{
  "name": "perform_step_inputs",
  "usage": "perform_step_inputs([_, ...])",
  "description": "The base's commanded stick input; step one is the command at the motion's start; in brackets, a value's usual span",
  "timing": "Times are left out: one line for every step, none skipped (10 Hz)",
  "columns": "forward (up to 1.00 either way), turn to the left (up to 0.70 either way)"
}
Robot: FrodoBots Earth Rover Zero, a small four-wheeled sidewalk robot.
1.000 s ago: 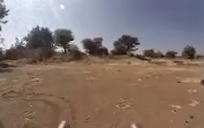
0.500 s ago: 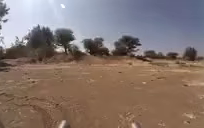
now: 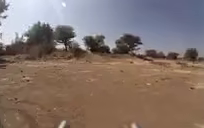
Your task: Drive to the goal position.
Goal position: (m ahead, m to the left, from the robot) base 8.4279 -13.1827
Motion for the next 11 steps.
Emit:
perform_step_inputs([0.50,0.00])
perform_step_inputs([0.50,0.00])
perform_step_inputs([0.50,0.00])
perform_step_inputs([0.50,0.00])
perform_step_inputs([0.50,0.00])
perform_step_inputs([0.50,0.00])
perform_step_inputs([0.50,0.00])
perform_step_inputs([0.50,0.00])
perform_step_inputs([0.50,0.00])
perform_step_inputs([0.50,0.00])
perform_step_inputs([0.50,0.00])
